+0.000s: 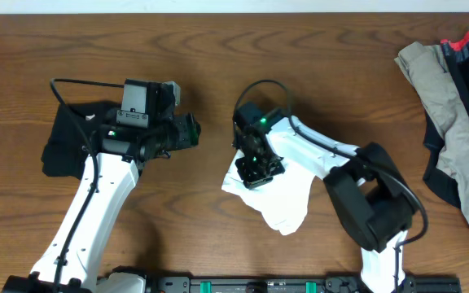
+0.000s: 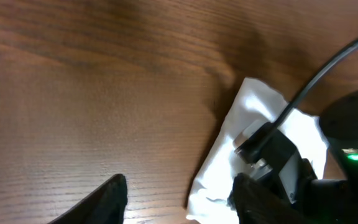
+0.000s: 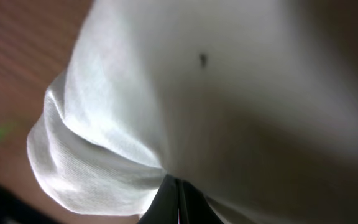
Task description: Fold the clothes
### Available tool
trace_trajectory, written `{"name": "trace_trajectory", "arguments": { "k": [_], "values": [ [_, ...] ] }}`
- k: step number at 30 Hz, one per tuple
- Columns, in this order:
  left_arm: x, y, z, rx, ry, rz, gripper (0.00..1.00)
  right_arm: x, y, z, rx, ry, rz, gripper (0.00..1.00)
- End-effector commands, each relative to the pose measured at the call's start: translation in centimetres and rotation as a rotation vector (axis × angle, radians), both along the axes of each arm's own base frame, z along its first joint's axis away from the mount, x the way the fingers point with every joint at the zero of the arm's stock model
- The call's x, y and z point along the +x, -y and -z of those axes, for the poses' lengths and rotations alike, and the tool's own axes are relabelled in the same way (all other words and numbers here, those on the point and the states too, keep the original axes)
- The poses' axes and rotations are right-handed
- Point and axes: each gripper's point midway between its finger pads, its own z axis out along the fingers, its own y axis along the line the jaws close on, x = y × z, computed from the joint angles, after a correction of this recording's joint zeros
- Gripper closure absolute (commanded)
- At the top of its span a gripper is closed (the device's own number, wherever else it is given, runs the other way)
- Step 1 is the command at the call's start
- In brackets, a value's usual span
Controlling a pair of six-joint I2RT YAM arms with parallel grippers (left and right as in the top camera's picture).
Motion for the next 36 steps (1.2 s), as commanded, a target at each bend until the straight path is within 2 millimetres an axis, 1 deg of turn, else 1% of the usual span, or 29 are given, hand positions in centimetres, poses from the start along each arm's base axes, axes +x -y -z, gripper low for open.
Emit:
{"name": "trace_trajectory", "arguments": {
  "k": [1, 4, 6, 7, 8, 9, 11, 12, 14, 17, 19, 23, 25, 26, 29, 31, 32, 34, 36],
  "values": [
    [-0.2, -0.1, 0.6, 0.018, -0.011, 0.013, 0.39, 4.1, 2.7, -3.0, -0.029, 0.203, 0.011, 0.99],
    [-0.7, 0.4, 1.7, 0.012, -0.047, 0.030, 0.36, 6.6, 4.0, -7.2, 0.038, 0.316, 0.088, 0.99],
    [-1.2, 1.6, 2.3, -0.024, -0.070, 0.098, 0.35, 7.8, 5.5, -9.7, 0.066, 0.369, 0.169, 0.99],
    [-1.5, 2.7, 2.6, -0.050, -0.075, 0.162, 0.34, 8.2, 6.3, -11.0, 0.085, 0.386, 0.214, 0.99],
    [-1.7, 3.5, 2.8, -0.069, -0.075, 0.214, 0.32, 8.5, 6.8, -11.7, 0.100, 0.391, 0.243, 0.98],
    [-1.8, 4.4, 3.2, -0.084, -0.076, 0.268, 0.30, 8.5, 7.3, -12.5, 0.120, 0.390, 0.267, 0.96],
    [-2.0, 5.7, 4.4, -0.094, -0.082, 0.362, 0.27, 8.1, 7.9, -12.9, 0.145, 0.354, 0.297, 0.93],
    [-2.1, 6.1, 5.1, -0.086, -0.088, 0.393, 0.27, 7.7, 8.0, -12.8, 0.148, 0.330, 0.302, 0.93],
    [-2.4, 6.8, 7.1, -0.067, -0.120, 0.449, 0.26, 6.6, 8.4, -12.0, 0.122, 0.259, 0.324, 0.94],
    [-2.7, 7.3, 9.9, -0.060, -0.188, 0.467, 0.26, 4.9, 8.6, -10.1, 0.066, 0.159, 0.341, 0.99],
    [-2.6, 7.7, 11.1, -0.067, -0.203, 0.490, 0.26, 4.0, 8.6, -8.5, 0.024, 0.107, 0.363, 0.99],
    [-2.2, 8.4, 12.3, -0.086, -0.191, 0.523, 0.25, 2.9, 9.5, -4.7, -0.068, 0.038, 0.440, 0.99],
    [-1.8, 8.5, 12.3, -0.087, -0.175, 0.523, 0.25, 2.4, 9.8, -3.0, -0.088, 0.006, 0.466, 0.99],
    [-1.7, 8.6, 12.3, -0.088, -0.169, 0.524, 0.25, 2.4, 9.6, -2.3, -0.073, 0.000, 0.461, 0.99],
    [-2.0, 9.1, 11.9, -0.126, -0.175, 0.536, 0.25, 1.9, 9.2, -0.8, -0.058, -0.021, 0.445, 0.99],
    [-3.0, 9.4, 11.8, -0.158, -0.219, 0.541, 0.26, 2.1, 9.9, -0.6, -0.085, -0.006, 0.439, 0.99],
    [-3.8, 9.5, 11.8, -0.167, -0.250, 0.546, 0.31, 2.3, 10.2, -0.6, -0.093, 0.008, 0.437, 0.99],
    [-5.2, 9.5, 12.0, -0.163, -0.310, 0.552, 0.47, 3.0, 10.5, -0.7, -0.078, 0.035, 0.418, 0.99],
    [-6.4, 9.8, 12.1, -0.158, -0.351, 0.568, 0.57, 3.6, 10.8, -0.7, -0.066, 0.055, 0.408, 0.99]
  ]
}}
